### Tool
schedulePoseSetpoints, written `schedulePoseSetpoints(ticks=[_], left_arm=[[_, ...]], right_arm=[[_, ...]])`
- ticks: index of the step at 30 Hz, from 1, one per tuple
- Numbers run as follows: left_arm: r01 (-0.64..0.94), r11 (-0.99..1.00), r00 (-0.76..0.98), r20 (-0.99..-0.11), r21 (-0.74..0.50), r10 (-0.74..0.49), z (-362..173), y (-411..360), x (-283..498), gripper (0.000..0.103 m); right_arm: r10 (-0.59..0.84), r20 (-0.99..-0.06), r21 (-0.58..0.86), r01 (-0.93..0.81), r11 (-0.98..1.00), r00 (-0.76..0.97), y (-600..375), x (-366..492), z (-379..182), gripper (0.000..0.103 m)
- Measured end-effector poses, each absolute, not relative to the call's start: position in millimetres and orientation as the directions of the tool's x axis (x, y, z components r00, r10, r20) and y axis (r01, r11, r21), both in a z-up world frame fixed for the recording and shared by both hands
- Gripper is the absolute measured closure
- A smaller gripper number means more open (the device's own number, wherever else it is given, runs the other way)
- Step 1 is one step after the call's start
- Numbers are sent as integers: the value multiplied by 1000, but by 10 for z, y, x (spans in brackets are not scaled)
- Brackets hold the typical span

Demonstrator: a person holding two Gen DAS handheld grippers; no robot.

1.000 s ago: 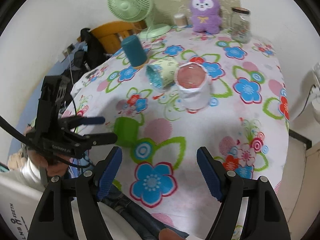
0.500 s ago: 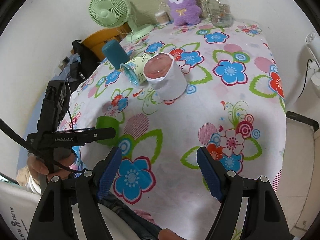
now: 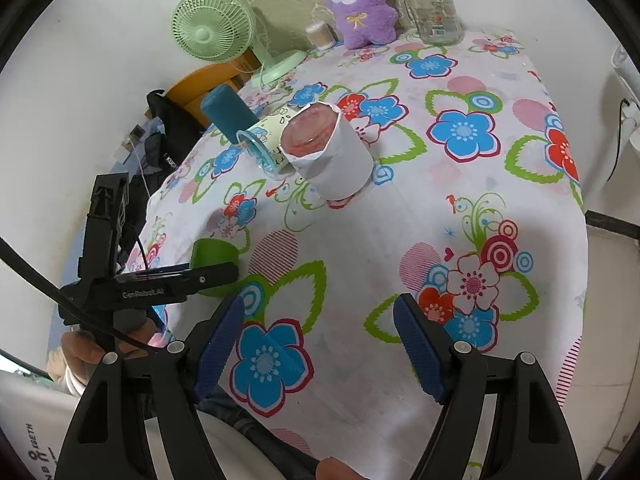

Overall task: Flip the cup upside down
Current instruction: 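Move the left tool to the green cup and grasp its side, then lift the green cup with the left tool and roll the tool over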

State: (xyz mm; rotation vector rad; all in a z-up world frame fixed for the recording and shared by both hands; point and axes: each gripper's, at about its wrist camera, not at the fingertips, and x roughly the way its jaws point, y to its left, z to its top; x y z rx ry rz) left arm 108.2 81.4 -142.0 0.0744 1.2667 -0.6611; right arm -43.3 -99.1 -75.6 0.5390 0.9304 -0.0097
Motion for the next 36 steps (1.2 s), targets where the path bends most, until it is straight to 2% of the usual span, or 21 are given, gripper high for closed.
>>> schedulePoseSetpoints(ticks=[5,7,11,21,27,36], left_arm=[[506,815,156,-899,-282,-408,-1404,854,1106,28],[513,811,153,-899,-283,-410,-1397,883,1124,40],[532,805,158,-904,-262,-398,-1384,946,1155,51],[549,809,228,-894,-209,-385,-1202,1199,1306,51],[623,761,180,-914,-181,-364,-1064,1239,1330,51],[791,612,94,-990,11,-104,-890,1200,1430,51]], right_arm=[[222,-763,443,240,864,607,-996,-431,-784,24],[224,-762,445,240,863,607,-993,-433,-804,24],[221,-766,433,232,871,603,-945,-432,-840,24],[243,-759,427,180,886,604,-770,-370,-884,24],[272,-753,415,111,903,600,-569,-329,-903,24],[329,-746,361,-63,930,579,-55,-257,-933,24]])
